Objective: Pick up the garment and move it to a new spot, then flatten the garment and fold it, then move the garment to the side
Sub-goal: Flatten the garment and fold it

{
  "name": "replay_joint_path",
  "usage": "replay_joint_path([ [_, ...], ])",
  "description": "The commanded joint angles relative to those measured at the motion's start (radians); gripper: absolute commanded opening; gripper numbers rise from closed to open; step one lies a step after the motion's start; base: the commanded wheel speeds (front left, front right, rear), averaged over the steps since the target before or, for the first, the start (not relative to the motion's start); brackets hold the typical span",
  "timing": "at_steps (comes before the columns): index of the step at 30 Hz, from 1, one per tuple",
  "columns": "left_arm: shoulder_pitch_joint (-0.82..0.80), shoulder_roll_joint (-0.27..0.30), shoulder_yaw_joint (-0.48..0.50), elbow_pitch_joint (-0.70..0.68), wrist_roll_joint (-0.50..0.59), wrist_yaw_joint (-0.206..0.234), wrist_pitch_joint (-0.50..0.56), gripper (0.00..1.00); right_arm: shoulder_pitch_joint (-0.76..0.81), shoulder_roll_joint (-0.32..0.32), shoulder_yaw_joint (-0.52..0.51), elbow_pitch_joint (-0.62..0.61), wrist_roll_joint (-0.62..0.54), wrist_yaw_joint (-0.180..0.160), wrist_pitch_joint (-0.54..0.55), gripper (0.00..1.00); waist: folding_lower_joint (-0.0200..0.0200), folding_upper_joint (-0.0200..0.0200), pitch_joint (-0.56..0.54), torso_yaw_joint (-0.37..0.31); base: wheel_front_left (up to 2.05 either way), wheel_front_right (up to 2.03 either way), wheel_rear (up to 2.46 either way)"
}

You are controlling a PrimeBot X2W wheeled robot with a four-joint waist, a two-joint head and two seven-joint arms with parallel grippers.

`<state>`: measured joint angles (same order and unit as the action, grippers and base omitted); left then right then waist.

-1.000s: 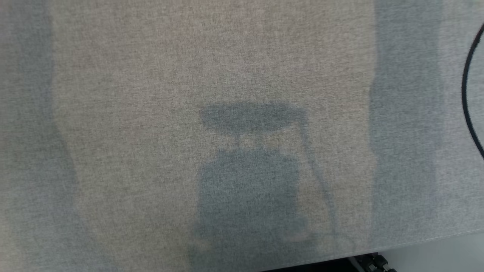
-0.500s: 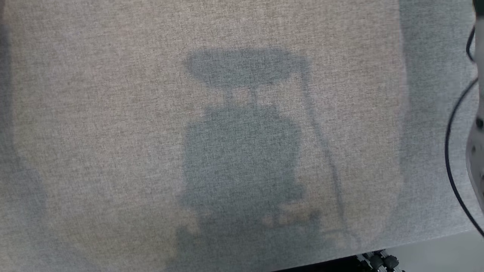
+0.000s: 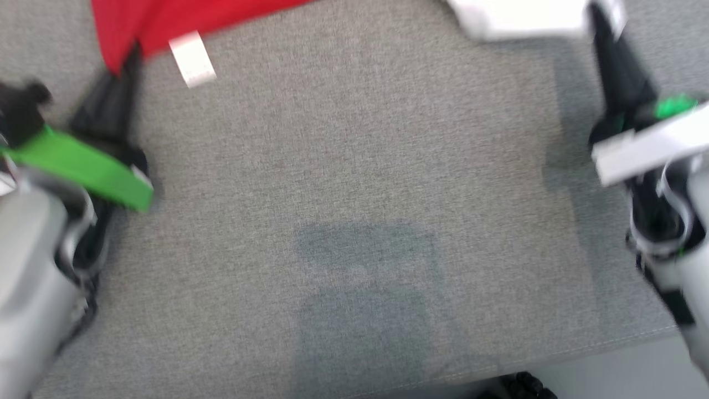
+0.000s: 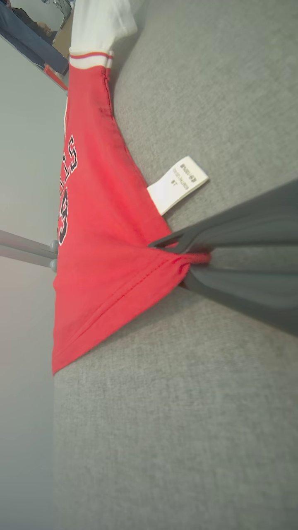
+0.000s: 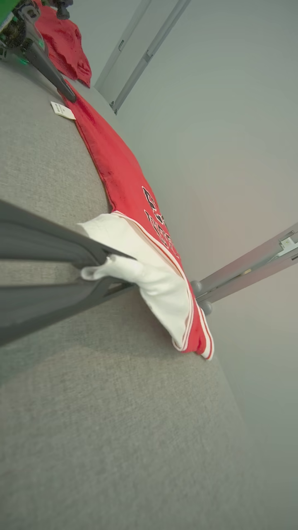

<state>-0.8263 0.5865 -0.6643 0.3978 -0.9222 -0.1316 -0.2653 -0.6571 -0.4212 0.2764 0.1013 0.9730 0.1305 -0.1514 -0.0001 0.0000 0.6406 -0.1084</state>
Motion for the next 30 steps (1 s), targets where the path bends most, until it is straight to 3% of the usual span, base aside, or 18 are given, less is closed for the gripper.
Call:
replay_joint_path([
  [1,0.103,0.008,-0.022,-0.002,0.007,0.002,0.003,0.0,0.087,-0.019,0.013,-0.014,0.003,0.0,0.014,0.0,0.0001,0.0,-0.155,-0.01,0.0,0.0,0.0],
  [10,0.566,0.017,0.011,-0.159,-0.048,0.087,0.003,0.0,0.538,-0.133,-0.029,-0.024,0.079,-0.001,0.08,0.0,0.0001,0.0,-0.353,-0.03,0.0,0.0,0.0],
  [18,0.826,0.069,0.024,-0.389,-0.134,0.2,0.022,0.0,0.765,-0.181,-0.119,-0.081,0.186,-0.001,0.129,0.0,0.0001,0.0,-0.387,-0.046,0.0,0.0,0.0],
  [26,0.869,0.13,0.034,-0.629,-0.151,0.33,0.11,0.0,0.733,-0.182,-0.162,-0.233,0.214,0.0,0.156,0.0,0.0001,0.0,-0.325,-0.044,0.0,0.0,0.0],
  [30,0.813,0.172,0.042,-0.706,-0.161,0.348,0.188,0.0,0.656,-0.18,-0.166,-0.244,0.198,0.0,0.197,0.0,0.0001,0.0,-0.293,-0.037,0.0,0.0,0.0],
])
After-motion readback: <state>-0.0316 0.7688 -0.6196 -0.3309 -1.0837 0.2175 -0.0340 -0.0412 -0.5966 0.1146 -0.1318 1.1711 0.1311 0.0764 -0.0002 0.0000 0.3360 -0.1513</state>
